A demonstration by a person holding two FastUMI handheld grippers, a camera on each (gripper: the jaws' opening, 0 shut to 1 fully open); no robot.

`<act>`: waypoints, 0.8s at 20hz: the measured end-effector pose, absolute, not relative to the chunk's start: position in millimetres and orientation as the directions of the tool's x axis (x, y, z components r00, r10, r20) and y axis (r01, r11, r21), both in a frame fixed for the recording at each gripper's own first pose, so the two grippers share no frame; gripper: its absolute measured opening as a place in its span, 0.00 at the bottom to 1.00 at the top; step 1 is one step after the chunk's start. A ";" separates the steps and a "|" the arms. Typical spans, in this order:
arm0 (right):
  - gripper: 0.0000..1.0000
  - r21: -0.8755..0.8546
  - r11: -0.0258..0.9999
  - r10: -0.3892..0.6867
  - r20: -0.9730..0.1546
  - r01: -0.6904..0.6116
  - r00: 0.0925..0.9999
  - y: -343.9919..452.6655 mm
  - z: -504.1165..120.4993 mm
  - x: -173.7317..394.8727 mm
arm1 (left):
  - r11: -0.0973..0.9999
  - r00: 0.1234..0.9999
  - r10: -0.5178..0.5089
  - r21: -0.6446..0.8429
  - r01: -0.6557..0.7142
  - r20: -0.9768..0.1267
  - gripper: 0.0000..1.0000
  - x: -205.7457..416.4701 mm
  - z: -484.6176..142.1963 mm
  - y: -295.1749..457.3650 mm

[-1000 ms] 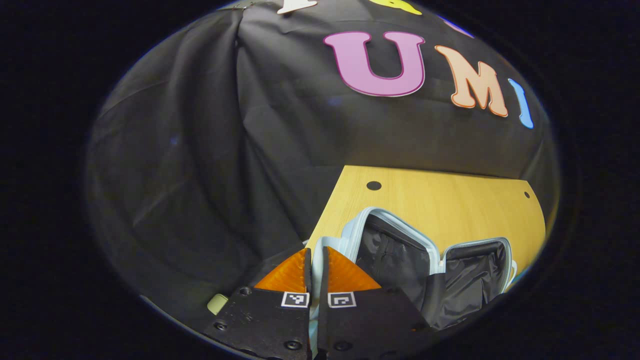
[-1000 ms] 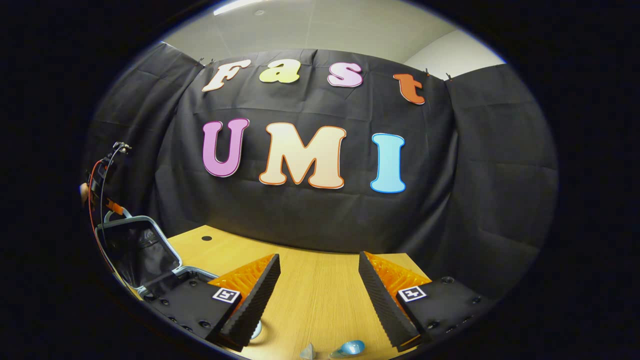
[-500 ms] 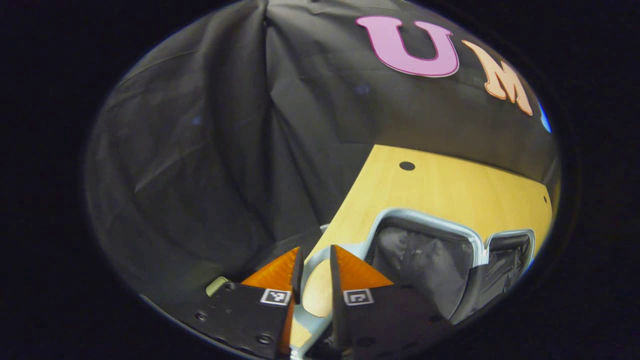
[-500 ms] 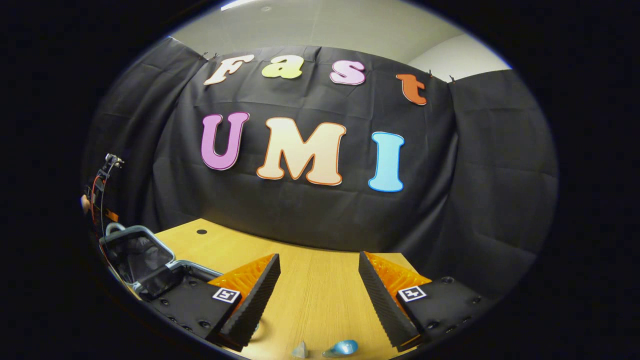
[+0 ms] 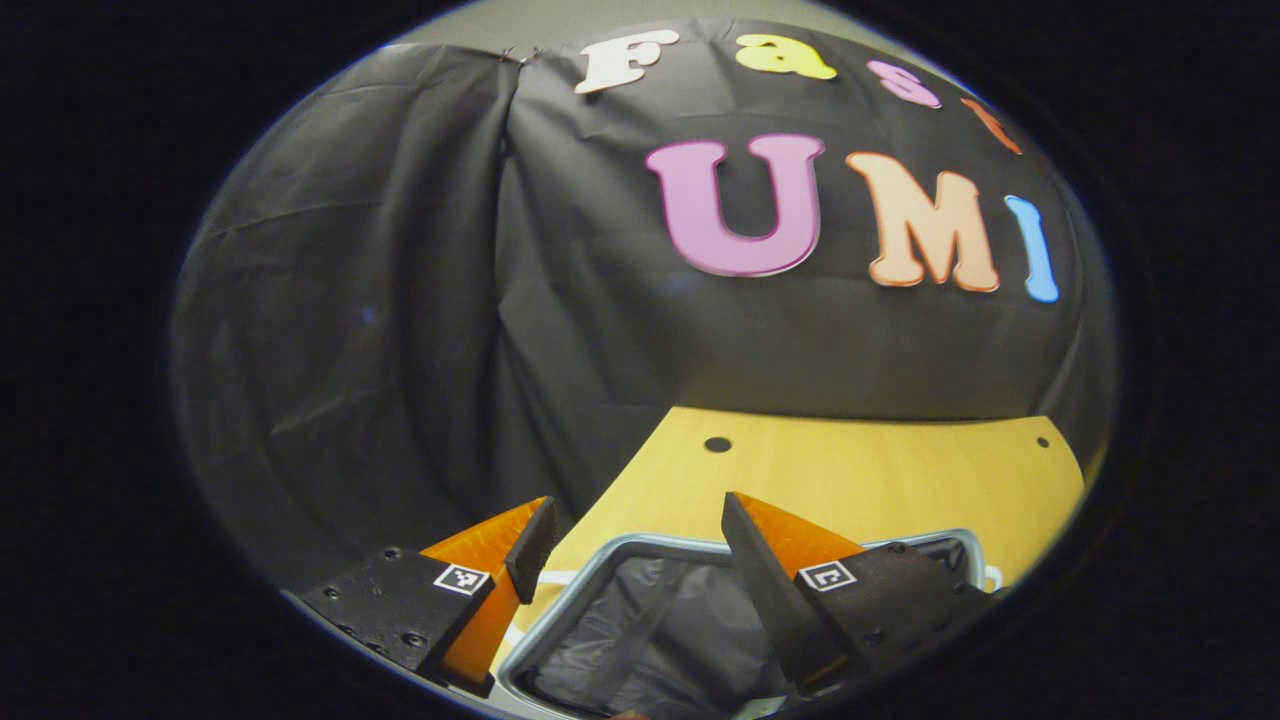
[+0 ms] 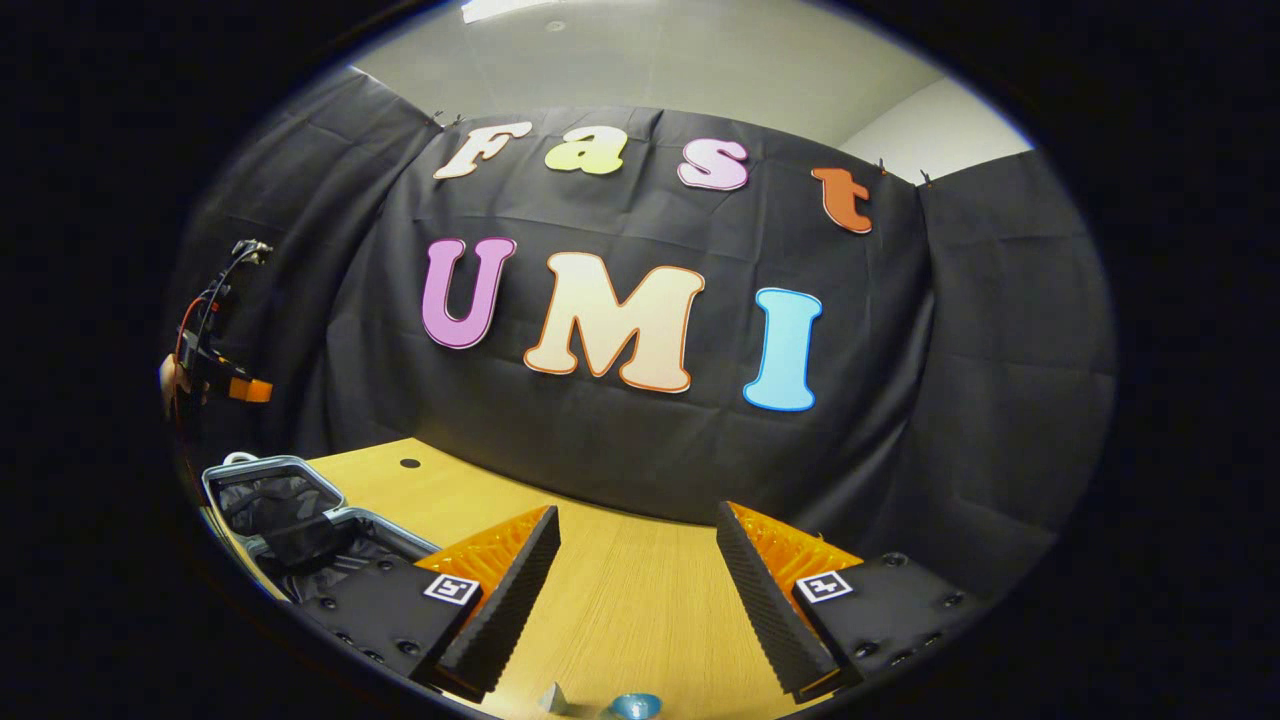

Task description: First open the suitcase, pack the skin care products into it, and then close the suitcase.

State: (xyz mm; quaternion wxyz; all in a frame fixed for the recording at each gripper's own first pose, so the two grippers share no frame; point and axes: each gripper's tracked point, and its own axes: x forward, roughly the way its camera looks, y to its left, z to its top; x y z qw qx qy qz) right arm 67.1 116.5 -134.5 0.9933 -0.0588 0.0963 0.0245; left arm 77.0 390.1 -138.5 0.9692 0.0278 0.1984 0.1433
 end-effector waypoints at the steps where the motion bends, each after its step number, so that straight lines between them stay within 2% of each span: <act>1: 0.98 -0.105 0.993 0.039 -0.196 -0.061 0.980 111.6 -135.7 67.0 | 0.964 0.895 0.266 0.105 -0.244 -0.359 0.96 81.0 -133.1 367.1; 8: 0.98 -0.063 0.997 0.039 -0.198 -0.053 0.979 73.6 -137.6 61.9 | 0.996 0.940 0.086 0.034 -0.079 -0.331 0.96 87.4 -116.5 221.1; 16: 0.98 -0.045 0.997 0.054 -0.184 -0.063 0.981 44.9 -132.1 51.7 | 0.997 0.909 -0.061 -0.073 0.034 -0.412 0.97 70.7 -148.6 106.6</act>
